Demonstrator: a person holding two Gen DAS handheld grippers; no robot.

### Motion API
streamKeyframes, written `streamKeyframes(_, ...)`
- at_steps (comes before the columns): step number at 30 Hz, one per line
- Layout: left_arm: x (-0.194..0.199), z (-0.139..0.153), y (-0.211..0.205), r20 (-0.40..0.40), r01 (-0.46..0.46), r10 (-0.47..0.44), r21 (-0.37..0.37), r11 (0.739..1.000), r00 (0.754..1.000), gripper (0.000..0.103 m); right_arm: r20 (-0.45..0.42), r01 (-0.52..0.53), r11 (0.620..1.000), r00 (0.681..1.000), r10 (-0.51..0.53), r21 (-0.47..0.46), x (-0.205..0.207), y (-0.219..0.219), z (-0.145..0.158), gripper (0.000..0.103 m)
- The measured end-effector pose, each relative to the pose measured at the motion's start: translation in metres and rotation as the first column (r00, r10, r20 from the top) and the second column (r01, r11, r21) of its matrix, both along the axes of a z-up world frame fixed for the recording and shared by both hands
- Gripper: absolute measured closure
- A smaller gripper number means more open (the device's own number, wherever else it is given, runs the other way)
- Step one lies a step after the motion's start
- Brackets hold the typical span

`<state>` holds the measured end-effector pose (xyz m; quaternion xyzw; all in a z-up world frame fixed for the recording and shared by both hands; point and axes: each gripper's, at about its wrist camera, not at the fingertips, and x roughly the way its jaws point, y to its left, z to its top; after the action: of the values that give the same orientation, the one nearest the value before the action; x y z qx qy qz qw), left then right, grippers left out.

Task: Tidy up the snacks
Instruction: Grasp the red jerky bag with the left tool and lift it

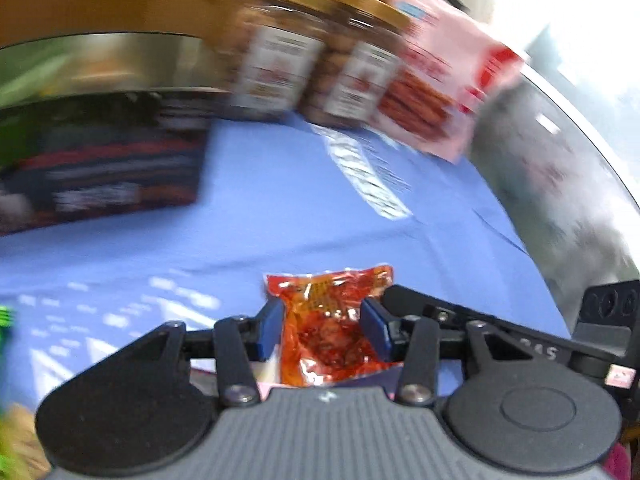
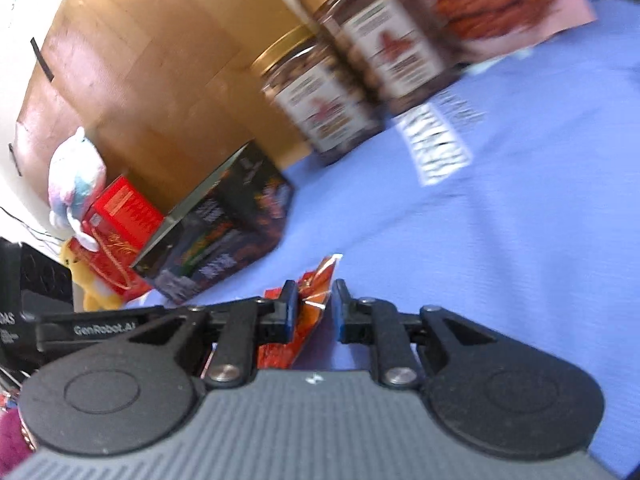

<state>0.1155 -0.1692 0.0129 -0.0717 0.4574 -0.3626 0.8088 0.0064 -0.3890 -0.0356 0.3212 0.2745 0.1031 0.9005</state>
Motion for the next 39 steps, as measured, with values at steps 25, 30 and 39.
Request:
streamKeyframes(25,-0.039,0.002,-0.026,-0.012,0.071,-0.071,-0.039,0.997,0.997,0.067,0.114,-0.007,0.811,0.989,0.091,-0.585,-0.055,0.042,-0.002,0.071)
streamKeyframes(30,-0.042,0.013,-0.019,0.004,0.082,-0.082,-0.090,0.993,0.997,0.071,0.175,0.045,0.818,0.982,0.068,-0.574,-0.065,0.055,0.009,0.095)
streamKeyframes(39,-0.025,-0.001,-0.010,-0.061,0.040,-0.046,-0.093,0.995,0.997,0.074,0.117,-0.037,0.860,0.987,0.112,-0.509,-0.045,0.048,0.014,0.093)
